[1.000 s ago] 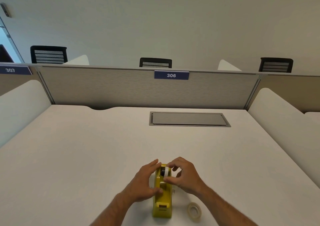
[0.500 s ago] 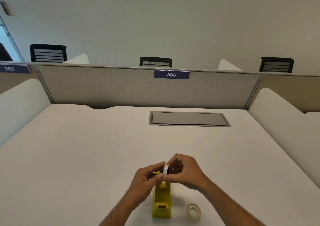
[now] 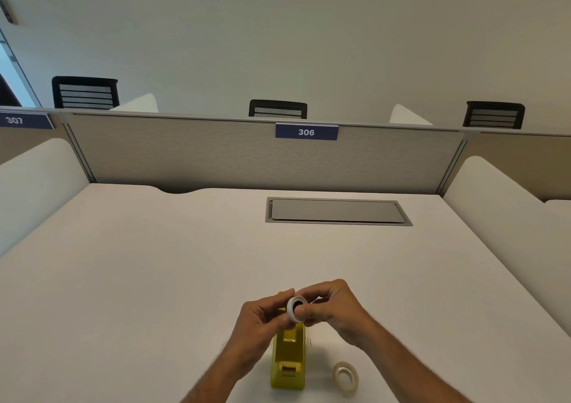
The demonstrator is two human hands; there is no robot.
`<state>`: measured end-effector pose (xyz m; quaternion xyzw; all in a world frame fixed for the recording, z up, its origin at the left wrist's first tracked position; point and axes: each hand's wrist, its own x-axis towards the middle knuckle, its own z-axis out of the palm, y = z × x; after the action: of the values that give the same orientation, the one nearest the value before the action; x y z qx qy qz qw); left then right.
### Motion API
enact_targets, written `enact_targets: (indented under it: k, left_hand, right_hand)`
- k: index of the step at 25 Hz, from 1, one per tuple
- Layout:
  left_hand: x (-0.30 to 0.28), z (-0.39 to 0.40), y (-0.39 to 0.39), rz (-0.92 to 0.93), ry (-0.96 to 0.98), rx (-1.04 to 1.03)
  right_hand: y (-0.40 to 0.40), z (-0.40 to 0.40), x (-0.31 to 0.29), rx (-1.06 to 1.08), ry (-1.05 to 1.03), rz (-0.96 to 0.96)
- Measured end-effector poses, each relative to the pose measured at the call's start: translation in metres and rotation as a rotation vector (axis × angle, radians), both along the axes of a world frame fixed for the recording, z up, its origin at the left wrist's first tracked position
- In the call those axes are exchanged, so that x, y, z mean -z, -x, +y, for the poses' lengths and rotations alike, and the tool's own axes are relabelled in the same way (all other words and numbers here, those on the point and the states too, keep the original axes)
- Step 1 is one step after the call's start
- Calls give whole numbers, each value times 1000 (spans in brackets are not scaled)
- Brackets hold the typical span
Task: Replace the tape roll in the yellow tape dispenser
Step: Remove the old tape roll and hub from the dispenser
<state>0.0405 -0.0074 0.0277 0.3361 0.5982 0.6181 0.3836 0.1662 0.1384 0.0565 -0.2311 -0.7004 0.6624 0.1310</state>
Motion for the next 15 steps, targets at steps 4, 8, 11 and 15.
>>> enact_targets:
  k: [4, 8, 11, 15]
  left_hand:
    - [-1, 2, 3, 31, 21, -18]
    - [0, 6, 5, 80, 76, -65]
    - [3, 10, 7, 95, 117, -103]
    - [6, 11, 8, 143, 134, -107]
  right_hand:
    - [1, 1, 4, 74, 32, 51]
    - [-4, 3, 11, 141, 68, 38]
    - [-12, 12, 24, 272, -8, -67]
    - [-23, 23, 48, 262, -489, -483]
